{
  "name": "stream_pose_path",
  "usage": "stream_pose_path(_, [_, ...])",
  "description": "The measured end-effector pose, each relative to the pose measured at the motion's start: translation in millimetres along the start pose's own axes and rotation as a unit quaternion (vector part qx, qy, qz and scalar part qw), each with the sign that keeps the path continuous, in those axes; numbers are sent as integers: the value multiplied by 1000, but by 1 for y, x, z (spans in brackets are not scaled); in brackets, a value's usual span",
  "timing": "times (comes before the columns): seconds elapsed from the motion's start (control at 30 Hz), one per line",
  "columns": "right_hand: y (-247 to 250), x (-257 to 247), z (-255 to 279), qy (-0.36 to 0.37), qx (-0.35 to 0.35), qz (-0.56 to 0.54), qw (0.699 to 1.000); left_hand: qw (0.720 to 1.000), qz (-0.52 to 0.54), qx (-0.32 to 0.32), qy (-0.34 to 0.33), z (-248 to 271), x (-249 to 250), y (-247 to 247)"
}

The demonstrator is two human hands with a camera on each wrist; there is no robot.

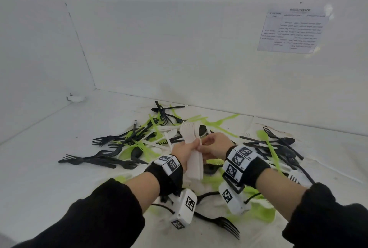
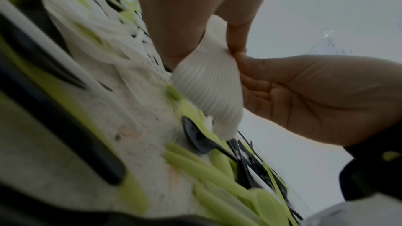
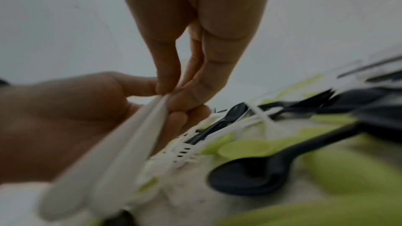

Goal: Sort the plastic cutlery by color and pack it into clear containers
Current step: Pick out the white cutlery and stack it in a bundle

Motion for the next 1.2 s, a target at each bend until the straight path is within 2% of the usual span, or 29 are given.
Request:
stream_pose_path(0.13, [-28,-15,-11,-5,-7,-6,1000,1000,14,4,1,0,12,28])
stream_pose_path(0.27, [-52,-37,-25,30,-32,65,997,999,37,11,14,0,30,54])
stream_pose_path(0.37, [-69,-53,-33,66,-54,170,982,1000,5,8,5,-8,44,73])
stream_pose_path(0.43, [-70,-56,-44,44,-42,188,980,1000,-14,-5,5,-12,50,82])
stream_pose_path(0.5, [-65,-56,-64,4,15,179,984,1000,-14,1,0,-16,56,92])
stream_pose_path(0.57, [-64,-59,-85,2,52,235,971,1000,-13,13,0,-20,59,103])
stream_pose_path(0.63, [-77,-65,-101,19,14,321,947,1000,-17,22,-3,-23,61,112])
stream_pose_path(0.77, [-112,-66,-120,54,-71,476,875,1000,-18,15,6,-24,62,125])
stream_pose_path(1.03, [-113,-56,-130,79,-104,579,805,1000,-1,23,-5,-38,69,139])
stream_pose_path(1.13, [-101,-62,-118,116,-89,584,799,1000,13,20,-14,-39,70,134])
stream_pose_path(1.2, [-86,-71,-107,142,-68,559,814,999,21,26,-20,-40,69,132])
Point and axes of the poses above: each hand's wrist, its own z-axis away from the middle knuckle, its own y-axis out of the back of the hand, x = y × z, the point moved 7 cm from there along -z, towards the middle knuckle, and after that the axes turned 4 degrees about x, right-handed, at the moved point
